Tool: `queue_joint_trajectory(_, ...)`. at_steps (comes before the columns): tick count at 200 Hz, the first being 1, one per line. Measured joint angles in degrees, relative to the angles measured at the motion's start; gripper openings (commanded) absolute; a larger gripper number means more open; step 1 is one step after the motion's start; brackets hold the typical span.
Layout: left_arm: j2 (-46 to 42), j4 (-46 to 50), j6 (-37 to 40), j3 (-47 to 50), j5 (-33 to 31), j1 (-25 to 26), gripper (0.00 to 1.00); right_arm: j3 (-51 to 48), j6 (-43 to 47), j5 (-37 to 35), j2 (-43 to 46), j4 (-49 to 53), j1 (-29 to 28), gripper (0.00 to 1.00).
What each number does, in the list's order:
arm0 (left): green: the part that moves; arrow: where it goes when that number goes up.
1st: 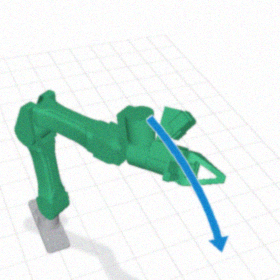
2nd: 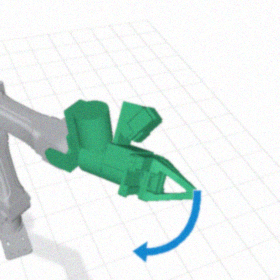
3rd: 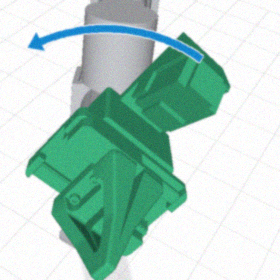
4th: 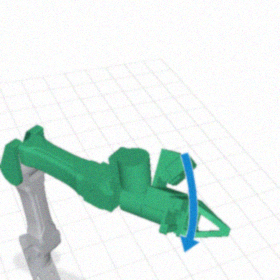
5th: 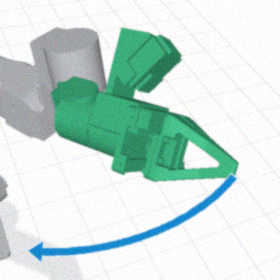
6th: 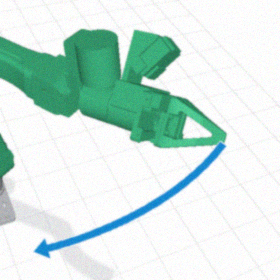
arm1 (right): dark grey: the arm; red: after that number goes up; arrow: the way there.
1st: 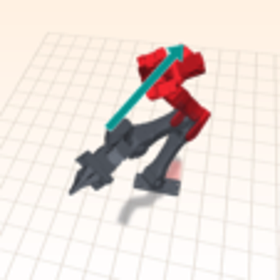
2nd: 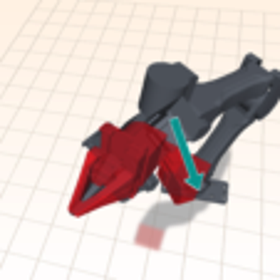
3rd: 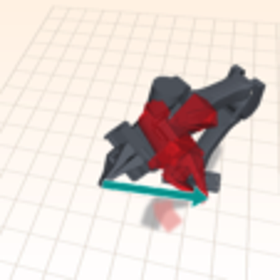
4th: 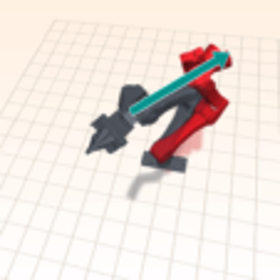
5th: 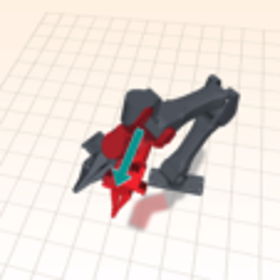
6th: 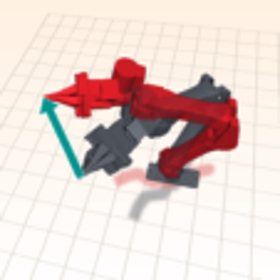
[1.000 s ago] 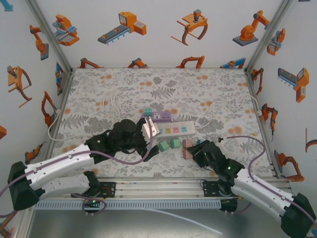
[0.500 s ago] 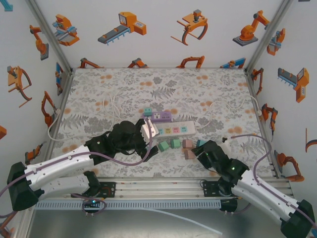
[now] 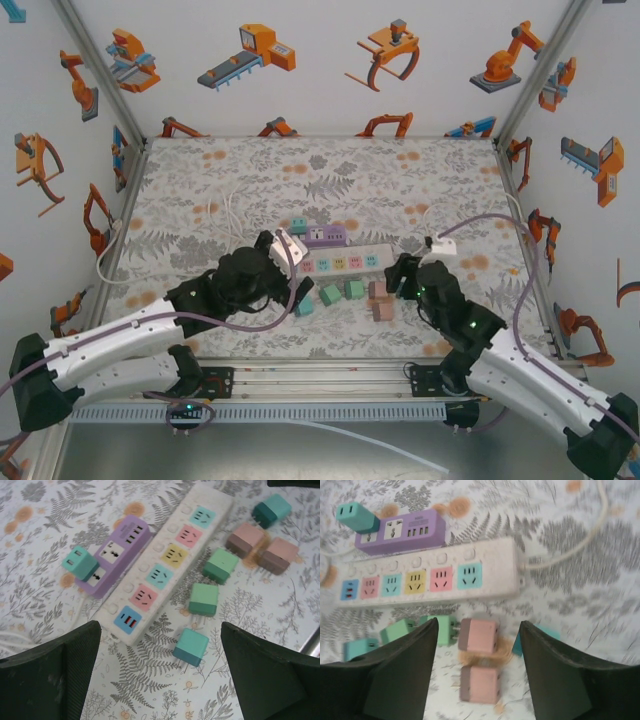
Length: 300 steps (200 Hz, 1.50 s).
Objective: Pull the plug off the socket
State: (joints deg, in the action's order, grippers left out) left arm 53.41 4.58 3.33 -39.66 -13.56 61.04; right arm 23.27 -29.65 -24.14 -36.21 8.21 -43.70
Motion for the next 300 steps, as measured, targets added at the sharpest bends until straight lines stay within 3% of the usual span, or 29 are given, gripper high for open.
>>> queue_joint_trajectory(20, -0.09, -0.85, -3.15, 0.04, -2.25, -2.60, 0.97, 0.00, 16.39, 3.52, -4.39, -10.12, -0.02, 0.80)
queue_joint_trajectory(45, 0.15, -0.90, -8.48, 0.04, -3.63, -8.09, 0.97, 1.53, 34.82, 9.27, -11.56, -18.75, 0.07, 0.83)
queue_joint_trajectory(81, 3.41, -0.57, -17.35, -0.33, -3.54, -15.67, 1.00, 12.41, 56.19, 23.06, -24.83, -19.37, 1.53, 0.82)
queue_joint_trajectory(108, 7.91, -0.26, -24.11, -1.84, -1.79, -22.03, 0.92, 21.29, 65.31, 34.18, -33.83, -17.77, 3.30, 0.82)
queue_joint_trajectory(141, 13.77, -0.81, -30.21, -3.76, 1.60, -28.26, 0.84, 34.38, 70.29, 45.92, -46.36, -12.50, 5.42, 0.79)
queue_joint_trajectory(160, 17.40, -1.46, -32.41, -4.85, 3.39, -30.64, 0.73, 41.44, 71.54, 50.69, -53.29, -10.47, 6.19, 0.77)
queue_joint_trajectory(182, 22.08, -2.01, -33.75, -6.38, 5.20, -32.79, 0.70, 47.43, 72.02, 55.12, -60.22, -8.68, 6.75, 0.75)
queue_joint_trajectory(241, 31.45, -3.98, -34.25, -9.66, 8.28, -34.21, 0.67, 57.70, 72.61, 61.79, -75.41, -6.80, 7.54, 0.69)
queue_joint_trajectory(300, 38.42, -6.03, -34.51, -13.14, 10.99, -34.49, 0.67, 59.98, 72.57, 64.41, -81.29, -4.85, 8.07, 0.59)
